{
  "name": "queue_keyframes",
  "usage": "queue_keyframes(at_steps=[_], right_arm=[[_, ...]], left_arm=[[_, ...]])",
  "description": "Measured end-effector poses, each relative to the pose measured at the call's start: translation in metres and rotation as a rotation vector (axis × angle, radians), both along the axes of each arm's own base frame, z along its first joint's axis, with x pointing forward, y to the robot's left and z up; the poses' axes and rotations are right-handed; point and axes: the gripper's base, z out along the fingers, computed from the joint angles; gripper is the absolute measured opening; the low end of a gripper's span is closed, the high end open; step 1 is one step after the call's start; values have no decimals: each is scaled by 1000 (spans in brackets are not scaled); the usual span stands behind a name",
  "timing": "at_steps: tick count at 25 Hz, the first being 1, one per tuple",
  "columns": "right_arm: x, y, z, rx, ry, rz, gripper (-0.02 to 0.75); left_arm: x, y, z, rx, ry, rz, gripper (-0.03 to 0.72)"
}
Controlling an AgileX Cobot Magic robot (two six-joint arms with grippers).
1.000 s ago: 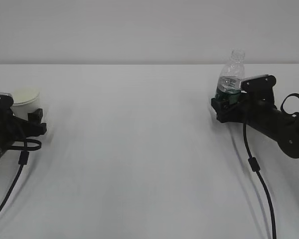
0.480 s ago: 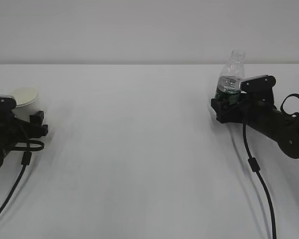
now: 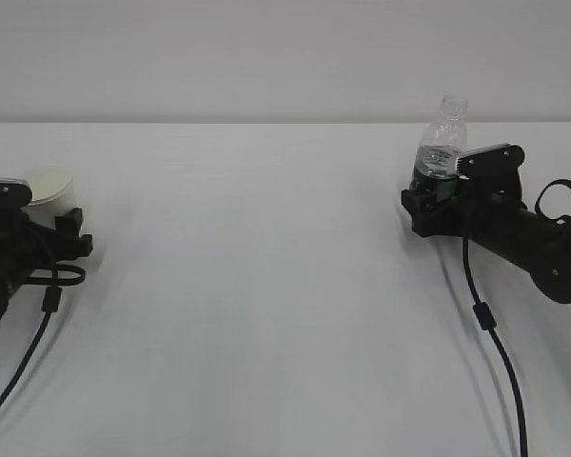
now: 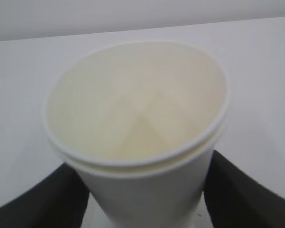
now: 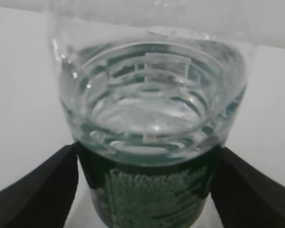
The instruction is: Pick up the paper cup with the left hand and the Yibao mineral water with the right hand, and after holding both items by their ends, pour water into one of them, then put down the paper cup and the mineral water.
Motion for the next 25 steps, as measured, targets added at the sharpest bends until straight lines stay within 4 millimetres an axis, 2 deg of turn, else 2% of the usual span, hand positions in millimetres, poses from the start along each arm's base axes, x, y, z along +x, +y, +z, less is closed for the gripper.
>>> queue_keyframes(at_steps=[5,12,17,19,25], right_arm=[[0,0,0,-2,0,4,636],[0,0,0,-2,0,5,624],[0,1,0,-6,2,11,578],[0,2,0,-10,0,21,528],[-1,3,0,-19,-1,43,505]], left_arm=[[0,0,0,0,0,0,448],[0,-4,0,9,-1,-48,440],[0,-6,0,15,-2,-78,436],[0,-7,0,16,-2,-82,433],[0,-12,0,28,-3,-147,431]])
